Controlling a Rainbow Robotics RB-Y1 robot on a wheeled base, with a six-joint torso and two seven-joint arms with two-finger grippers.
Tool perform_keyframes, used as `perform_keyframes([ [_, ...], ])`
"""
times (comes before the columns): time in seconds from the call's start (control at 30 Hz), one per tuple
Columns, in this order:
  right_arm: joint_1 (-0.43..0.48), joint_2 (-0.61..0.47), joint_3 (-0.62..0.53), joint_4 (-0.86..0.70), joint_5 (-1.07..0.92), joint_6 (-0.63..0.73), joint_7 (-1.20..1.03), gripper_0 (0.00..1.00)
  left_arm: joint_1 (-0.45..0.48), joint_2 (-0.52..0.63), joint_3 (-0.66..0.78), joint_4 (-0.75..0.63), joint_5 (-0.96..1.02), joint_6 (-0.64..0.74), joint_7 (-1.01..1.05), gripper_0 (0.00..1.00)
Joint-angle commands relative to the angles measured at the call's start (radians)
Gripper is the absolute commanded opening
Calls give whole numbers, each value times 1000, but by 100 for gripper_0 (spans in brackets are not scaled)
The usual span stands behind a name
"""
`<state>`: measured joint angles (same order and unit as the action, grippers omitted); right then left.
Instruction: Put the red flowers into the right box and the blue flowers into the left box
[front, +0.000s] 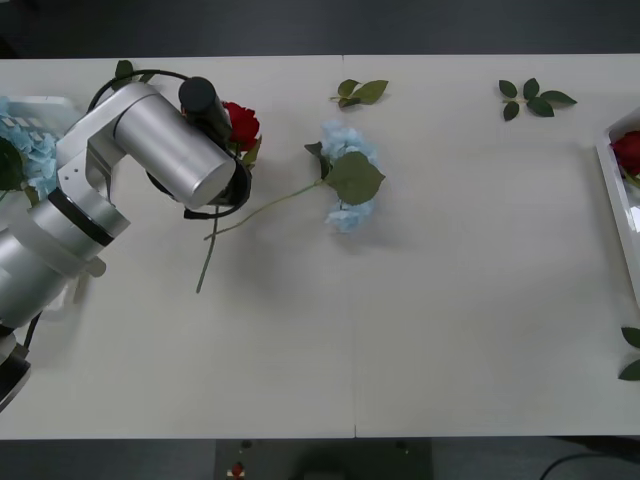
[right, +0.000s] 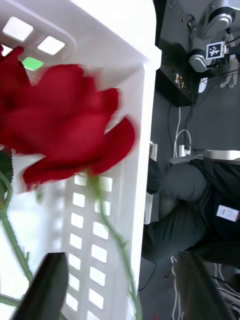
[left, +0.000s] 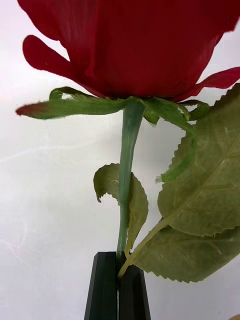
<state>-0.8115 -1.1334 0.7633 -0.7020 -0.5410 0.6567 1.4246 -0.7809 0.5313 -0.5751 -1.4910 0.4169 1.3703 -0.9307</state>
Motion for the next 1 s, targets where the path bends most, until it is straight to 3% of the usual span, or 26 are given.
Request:
perform_keyframes([
  [0.03,-23,6,-15,7,-43,1,73,76,12,22,126,-112,75,1,-160,0],
  [0.17,-23,6,-13,-1,-135,1,128,85,61,22,265,-187,207,1,-303,0],
  [0.6,-23,-98,-15,-266,-769,121,473,94,189,1,589,-319,737,-5,-674,0],
  [0.83,-17,-138,-16,-358,-1125,202,675,98,226,-2,652,-313,1057,-37,-761,0],
  [1.0,55,-152,-16,-355,-1597,241,901,98,241,-7,646,-311,1214,-99,-790,0],
])
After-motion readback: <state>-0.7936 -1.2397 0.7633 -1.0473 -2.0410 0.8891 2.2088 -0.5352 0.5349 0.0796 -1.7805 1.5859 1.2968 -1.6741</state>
